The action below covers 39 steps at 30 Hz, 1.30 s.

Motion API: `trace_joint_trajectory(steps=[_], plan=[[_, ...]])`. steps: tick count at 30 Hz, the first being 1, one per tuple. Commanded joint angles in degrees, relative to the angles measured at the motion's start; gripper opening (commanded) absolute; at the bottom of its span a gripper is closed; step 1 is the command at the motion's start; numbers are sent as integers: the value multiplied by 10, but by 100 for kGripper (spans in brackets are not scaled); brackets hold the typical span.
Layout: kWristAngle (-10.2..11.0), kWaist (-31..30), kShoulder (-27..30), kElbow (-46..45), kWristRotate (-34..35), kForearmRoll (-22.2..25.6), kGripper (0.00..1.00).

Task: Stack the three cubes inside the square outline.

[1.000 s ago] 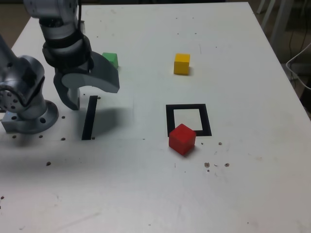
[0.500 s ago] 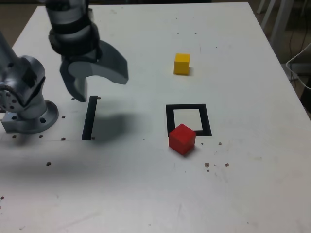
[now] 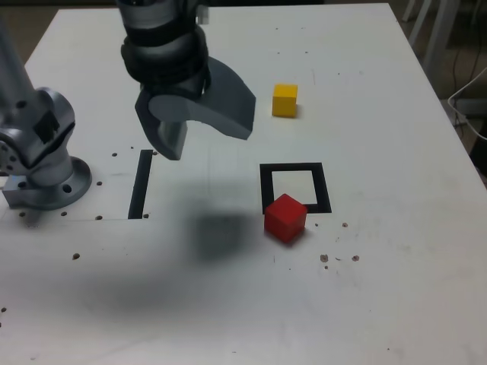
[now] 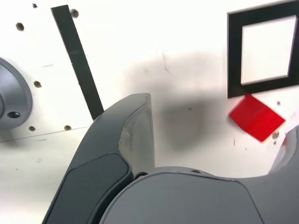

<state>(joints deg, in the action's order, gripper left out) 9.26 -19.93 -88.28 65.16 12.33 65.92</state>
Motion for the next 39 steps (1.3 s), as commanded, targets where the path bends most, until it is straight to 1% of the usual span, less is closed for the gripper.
trace_joint_trajectory(steps=[1, 7, 11, 18, 29, 34, 39], plan=[[2, -11, -20, 22, -5, 16, 99], [-1, -37, -76, 83, -32, 48, 99], [-1, -50, -112, 124, -71, 57, 99], [0, -54, -154, 148, -114, 67, 99], [-3, -54, -224, 179, -127, 69, 99], [-3, -54, -247, 191, -130, 65, 95], [-5, -54, -259, 194, -132, 59, 91]])
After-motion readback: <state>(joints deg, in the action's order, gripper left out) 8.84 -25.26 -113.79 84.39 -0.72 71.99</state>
